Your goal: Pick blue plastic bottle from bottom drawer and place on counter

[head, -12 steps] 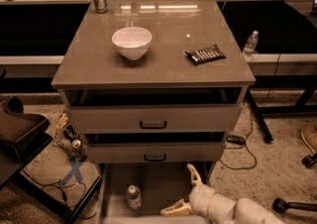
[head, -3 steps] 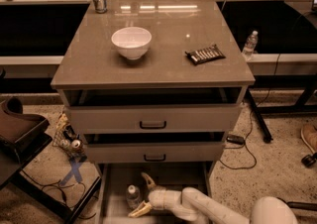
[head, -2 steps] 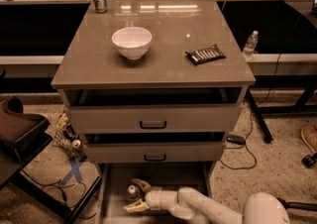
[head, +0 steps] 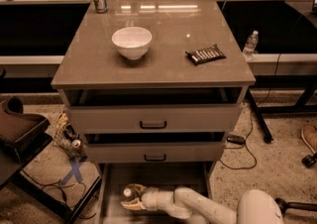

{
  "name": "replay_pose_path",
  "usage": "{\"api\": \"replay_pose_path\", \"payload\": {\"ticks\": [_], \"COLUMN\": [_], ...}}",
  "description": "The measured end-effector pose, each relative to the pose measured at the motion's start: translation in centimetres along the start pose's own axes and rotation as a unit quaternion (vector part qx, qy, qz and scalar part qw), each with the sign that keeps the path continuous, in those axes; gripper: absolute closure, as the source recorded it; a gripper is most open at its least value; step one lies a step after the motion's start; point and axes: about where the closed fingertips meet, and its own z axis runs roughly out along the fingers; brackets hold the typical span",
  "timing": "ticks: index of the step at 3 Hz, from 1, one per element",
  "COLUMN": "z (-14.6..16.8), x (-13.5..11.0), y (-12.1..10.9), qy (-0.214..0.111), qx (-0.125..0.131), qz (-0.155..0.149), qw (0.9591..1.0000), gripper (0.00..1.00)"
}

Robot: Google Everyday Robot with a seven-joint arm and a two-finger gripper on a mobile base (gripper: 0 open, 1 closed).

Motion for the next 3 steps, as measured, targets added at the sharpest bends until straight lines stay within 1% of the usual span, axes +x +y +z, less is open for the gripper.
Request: {"api": "replay_pose_path", "payload": {"ticks": [1,2,3], "z": [0.3,0.3,-0.2], "x": [-0.1,-0.1,-2.8], "y": [0.2,0.2,0.7], "qy": [-0.001,-0.001,-0.005], "qx": [-0.002,-0.002,-0.009], "qz": [0.001,0.001,0.005], "qw": [1.0000,1.0000,0.9999], "gripper": [1.00,1.00,1.00]}}
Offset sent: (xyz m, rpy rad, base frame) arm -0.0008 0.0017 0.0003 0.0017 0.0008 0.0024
